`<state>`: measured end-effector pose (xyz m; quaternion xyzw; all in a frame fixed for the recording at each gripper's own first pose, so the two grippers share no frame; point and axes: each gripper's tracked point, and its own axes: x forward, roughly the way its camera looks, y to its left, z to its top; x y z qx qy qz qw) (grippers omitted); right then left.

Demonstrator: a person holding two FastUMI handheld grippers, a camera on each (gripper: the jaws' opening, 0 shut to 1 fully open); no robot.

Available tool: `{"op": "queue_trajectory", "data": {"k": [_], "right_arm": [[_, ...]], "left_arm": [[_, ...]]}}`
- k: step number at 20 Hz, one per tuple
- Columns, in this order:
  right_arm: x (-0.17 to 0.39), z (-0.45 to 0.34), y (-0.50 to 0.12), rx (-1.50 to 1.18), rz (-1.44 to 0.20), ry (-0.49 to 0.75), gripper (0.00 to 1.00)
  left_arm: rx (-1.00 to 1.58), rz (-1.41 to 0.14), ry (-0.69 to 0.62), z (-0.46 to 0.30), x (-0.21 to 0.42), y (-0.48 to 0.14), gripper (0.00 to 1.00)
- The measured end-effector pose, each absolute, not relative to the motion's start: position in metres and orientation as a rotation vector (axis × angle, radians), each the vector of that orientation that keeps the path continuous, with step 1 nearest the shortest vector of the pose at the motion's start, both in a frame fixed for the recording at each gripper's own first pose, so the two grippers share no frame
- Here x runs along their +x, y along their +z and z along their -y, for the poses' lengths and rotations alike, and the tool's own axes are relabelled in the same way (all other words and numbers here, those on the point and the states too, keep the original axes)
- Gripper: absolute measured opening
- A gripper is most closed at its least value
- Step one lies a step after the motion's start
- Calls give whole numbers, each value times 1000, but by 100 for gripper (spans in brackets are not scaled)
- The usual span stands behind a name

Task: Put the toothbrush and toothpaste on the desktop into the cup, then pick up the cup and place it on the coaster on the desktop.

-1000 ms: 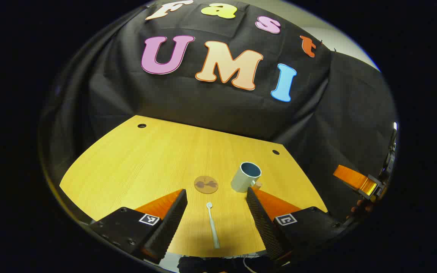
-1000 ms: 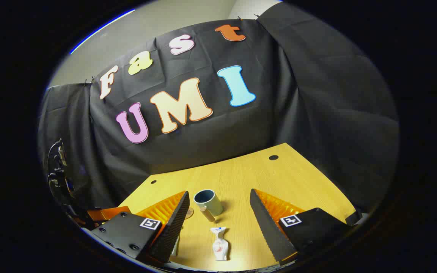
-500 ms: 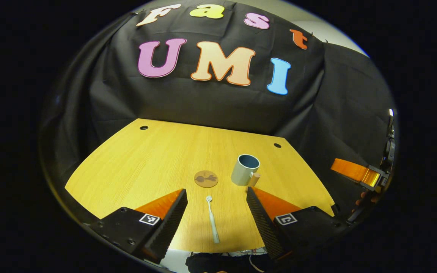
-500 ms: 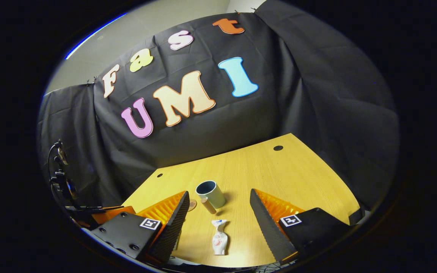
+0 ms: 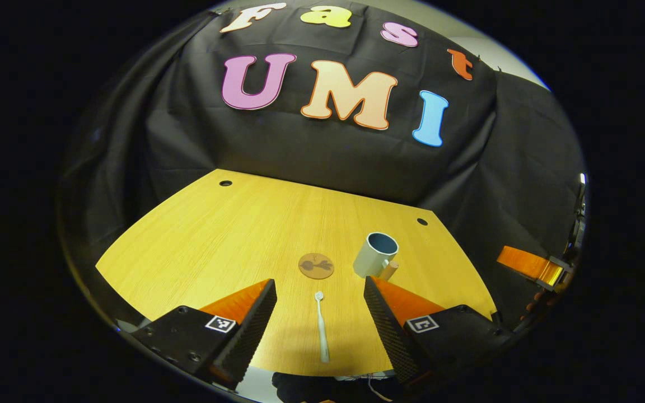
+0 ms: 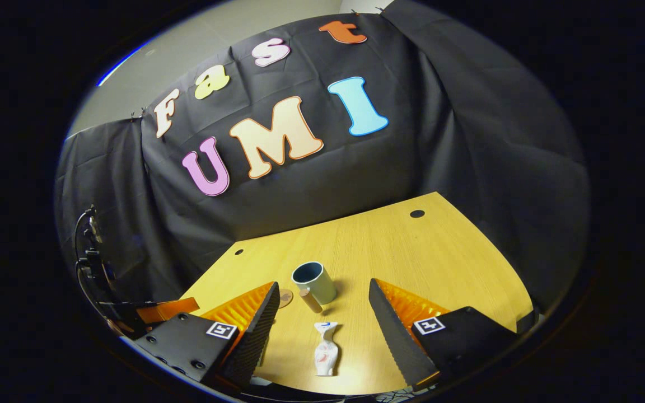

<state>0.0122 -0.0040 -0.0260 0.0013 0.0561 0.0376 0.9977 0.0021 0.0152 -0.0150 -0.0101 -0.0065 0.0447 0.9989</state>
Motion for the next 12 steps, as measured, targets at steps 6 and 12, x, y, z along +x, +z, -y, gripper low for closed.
{"op": "queue_trajectory", "data": {"k": [6, 12], "right_arm": [[27, -11, -46, -25, -181, 41, 98], [50, -27, -82, -102, -282, 34, 94]], "left_arm": [[-10, -45, 62, -36, 17, -23, 94], [1, -71, 82, -70, 30, -20, 94]]}}
